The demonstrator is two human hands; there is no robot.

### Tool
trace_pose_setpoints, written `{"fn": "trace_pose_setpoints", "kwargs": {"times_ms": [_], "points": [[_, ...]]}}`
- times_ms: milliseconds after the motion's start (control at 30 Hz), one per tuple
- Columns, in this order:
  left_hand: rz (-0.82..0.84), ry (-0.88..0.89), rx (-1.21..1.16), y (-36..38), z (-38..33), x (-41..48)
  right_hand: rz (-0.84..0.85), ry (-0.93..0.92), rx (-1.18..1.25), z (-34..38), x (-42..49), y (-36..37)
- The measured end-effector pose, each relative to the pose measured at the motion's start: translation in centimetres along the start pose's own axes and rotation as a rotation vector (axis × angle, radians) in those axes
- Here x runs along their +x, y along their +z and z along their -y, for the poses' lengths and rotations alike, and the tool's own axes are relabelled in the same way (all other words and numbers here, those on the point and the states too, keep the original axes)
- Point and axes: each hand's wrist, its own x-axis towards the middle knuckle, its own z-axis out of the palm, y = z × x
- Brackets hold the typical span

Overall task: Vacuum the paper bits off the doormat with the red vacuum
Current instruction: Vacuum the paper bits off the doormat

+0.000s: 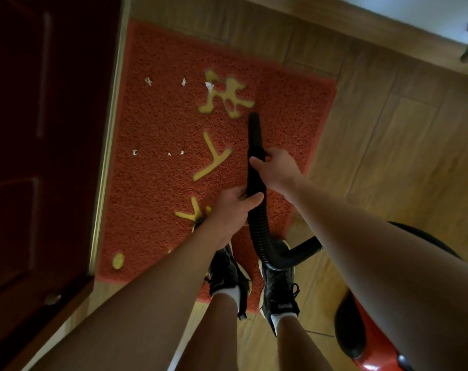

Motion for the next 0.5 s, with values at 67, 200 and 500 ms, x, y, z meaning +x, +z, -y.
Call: {"fn": "trace_pose_setpoints", "kwargs": {"times_ms": [67,200,500], "points": [[-0.004,-0.001,-0.014,-0.5,0.3,-0.3,0.008,-0.008,-0.023,0.3,-0.1,0.6],[-0.015,-0.004,-0.053,-1.6,1.0,-1.1,0.033,-0.01,-0.027,1.0,-0.5,1.8],[-0.072,-0.014,-0.144,-3.6,3.8,-2.6,0.085,-0.076,-0.135,2.0,-1.5,5.2]]}}
